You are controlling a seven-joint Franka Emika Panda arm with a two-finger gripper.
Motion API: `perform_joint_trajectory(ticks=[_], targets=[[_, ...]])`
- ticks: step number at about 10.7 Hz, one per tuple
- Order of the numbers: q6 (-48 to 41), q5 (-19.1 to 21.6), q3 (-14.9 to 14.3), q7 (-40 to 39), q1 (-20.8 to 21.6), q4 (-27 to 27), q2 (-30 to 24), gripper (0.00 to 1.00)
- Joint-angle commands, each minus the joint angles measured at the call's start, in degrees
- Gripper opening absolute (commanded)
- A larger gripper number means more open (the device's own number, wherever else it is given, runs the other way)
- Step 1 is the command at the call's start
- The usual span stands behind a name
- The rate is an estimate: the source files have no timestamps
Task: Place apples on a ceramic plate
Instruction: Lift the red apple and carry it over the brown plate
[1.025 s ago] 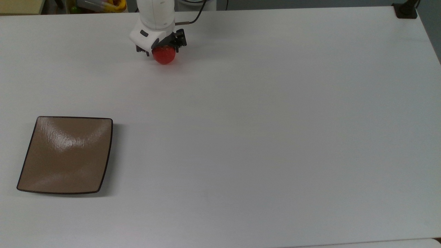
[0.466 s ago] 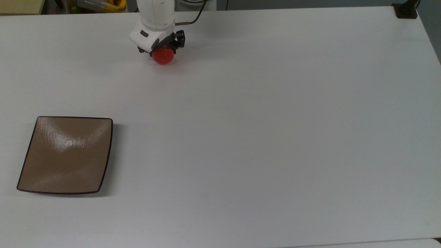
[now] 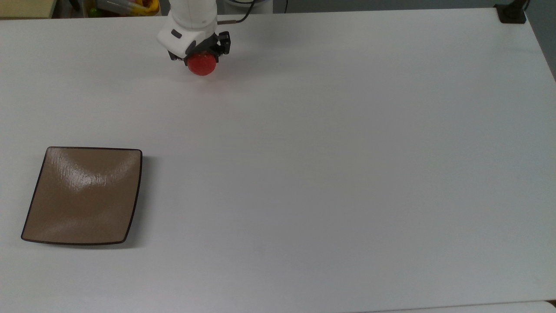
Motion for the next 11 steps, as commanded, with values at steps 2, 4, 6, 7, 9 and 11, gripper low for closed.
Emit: perform_joint_trajectory(ticks=[2,4,6,7,9,11], targets=[[-16.29,6.02,-0.06,-0.34,0.16,16.16,-1.04,0.05],[-23.77,7.79,-0.06,-1.05,-0.01,24.52,-0.6,0.05],[-29.66,10.86,-0.06,-1.05,-1.06,33.31,0.89,0.07],[-30.91,11.04,-0.15,-0.96,-1.24,35.87,1.59,0.07],[-30.23,11.13,-0.5,-1.05,-1.5,36.6,2.3,0.07],[-30.22,11.13,-0.5,-3.58,-3.34,42.54,7.46,0.07]])
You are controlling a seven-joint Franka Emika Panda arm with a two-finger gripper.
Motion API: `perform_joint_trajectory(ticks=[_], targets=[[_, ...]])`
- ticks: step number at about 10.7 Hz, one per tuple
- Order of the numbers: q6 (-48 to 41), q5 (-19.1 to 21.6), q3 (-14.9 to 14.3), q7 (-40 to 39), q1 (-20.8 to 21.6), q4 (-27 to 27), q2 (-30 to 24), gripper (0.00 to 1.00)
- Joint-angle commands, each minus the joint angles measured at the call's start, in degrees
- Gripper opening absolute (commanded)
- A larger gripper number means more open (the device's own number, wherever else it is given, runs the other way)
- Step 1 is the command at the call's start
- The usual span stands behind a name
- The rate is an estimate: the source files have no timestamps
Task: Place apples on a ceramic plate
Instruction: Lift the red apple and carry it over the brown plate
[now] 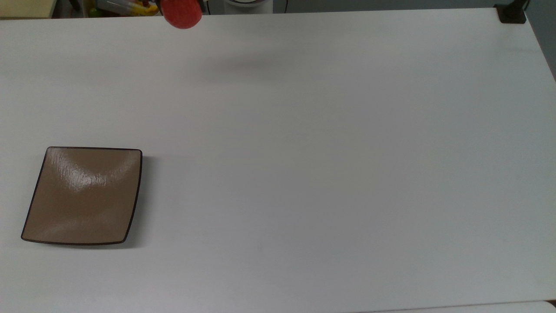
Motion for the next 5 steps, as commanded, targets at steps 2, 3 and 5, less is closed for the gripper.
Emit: perform_joint_trajectory(ticks=[2,3,5], targets=[[0.0,0.94,-0.42,-7.93,-3.68,13.65,12.07,0.07],[2.62,1.28,-0.33,-10.39,-5.44,16.29,14.71,0.07],[13.92,2.17,-0.33,-14.7,-7.21,17.37,18.67,0.07]])
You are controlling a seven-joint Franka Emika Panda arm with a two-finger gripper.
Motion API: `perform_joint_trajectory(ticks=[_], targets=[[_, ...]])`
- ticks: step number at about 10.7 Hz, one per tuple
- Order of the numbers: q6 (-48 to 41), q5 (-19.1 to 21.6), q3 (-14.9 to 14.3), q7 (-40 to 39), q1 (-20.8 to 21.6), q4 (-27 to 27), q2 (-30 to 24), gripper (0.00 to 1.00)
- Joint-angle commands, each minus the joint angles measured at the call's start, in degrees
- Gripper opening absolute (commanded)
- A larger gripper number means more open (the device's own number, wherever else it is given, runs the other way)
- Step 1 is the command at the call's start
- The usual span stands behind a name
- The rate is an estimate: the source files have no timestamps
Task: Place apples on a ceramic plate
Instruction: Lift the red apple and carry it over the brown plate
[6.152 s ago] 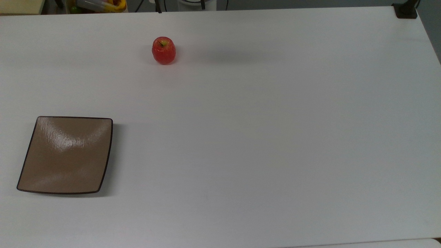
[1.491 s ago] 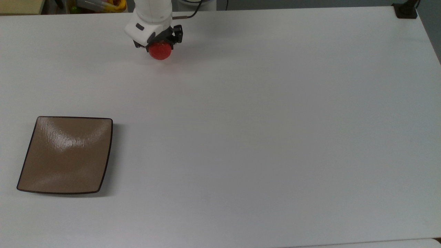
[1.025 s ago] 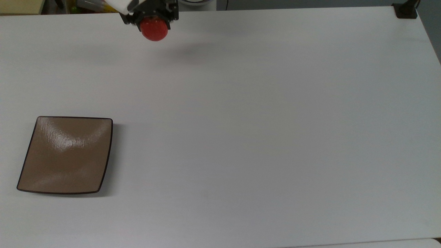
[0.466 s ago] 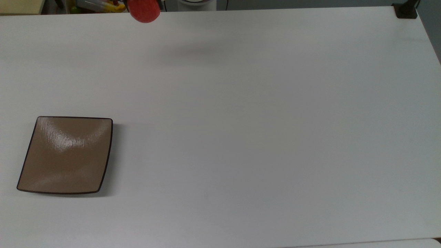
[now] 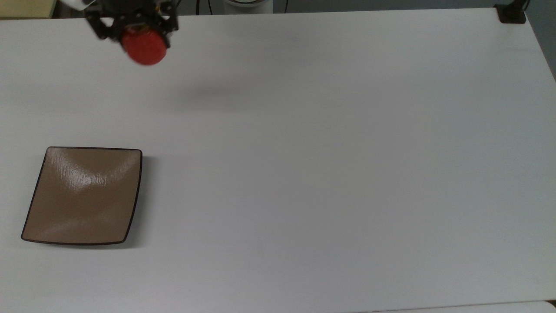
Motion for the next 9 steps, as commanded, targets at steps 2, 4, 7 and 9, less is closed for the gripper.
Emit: perform_joint_trajectory(ticks=[2,4,7,9], targets=[[20.23,1.74,-0.18,-8.84,-3.24,4.81,10.34,0.07],[28.95,1.65,-0.18,-9.38,-4.39,4.63,14.12,0.07],[40.82,1.65,-0.27,-8.68,-4.74,4.72,20.54,0.07],[45.67,1.48,-0.27,-8.59,-4.74,4.72,23.88,0.07]])
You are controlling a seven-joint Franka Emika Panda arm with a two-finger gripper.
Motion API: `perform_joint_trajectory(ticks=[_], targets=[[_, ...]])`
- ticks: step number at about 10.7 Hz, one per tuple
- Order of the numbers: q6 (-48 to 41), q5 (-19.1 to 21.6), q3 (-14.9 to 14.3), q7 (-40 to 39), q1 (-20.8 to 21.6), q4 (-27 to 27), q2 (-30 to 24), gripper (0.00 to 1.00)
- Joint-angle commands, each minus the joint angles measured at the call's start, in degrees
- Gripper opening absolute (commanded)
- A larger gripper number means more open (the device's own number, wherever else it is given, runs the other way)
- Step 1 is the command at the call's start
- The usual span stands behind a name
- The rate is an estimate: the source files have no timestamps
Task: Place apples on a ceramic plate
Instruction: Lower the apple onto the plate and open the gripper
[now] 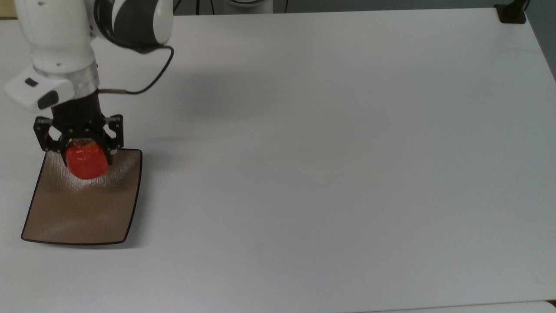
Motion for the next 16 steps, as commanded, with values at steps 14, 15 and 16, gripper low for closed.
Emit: perform_joint_trajectory(ticks=[14,15,16], targets=[[13.89,-0.52,-0.35,2.32,-0.4,0.44,8.14,1.0],[13.71,-0.52,-0.35,2.32,-0.4,0.27,7.35,1.0],[13.71,-0.52,-0.35,2.41,-0.23,-1.65,5.6,1.0]])
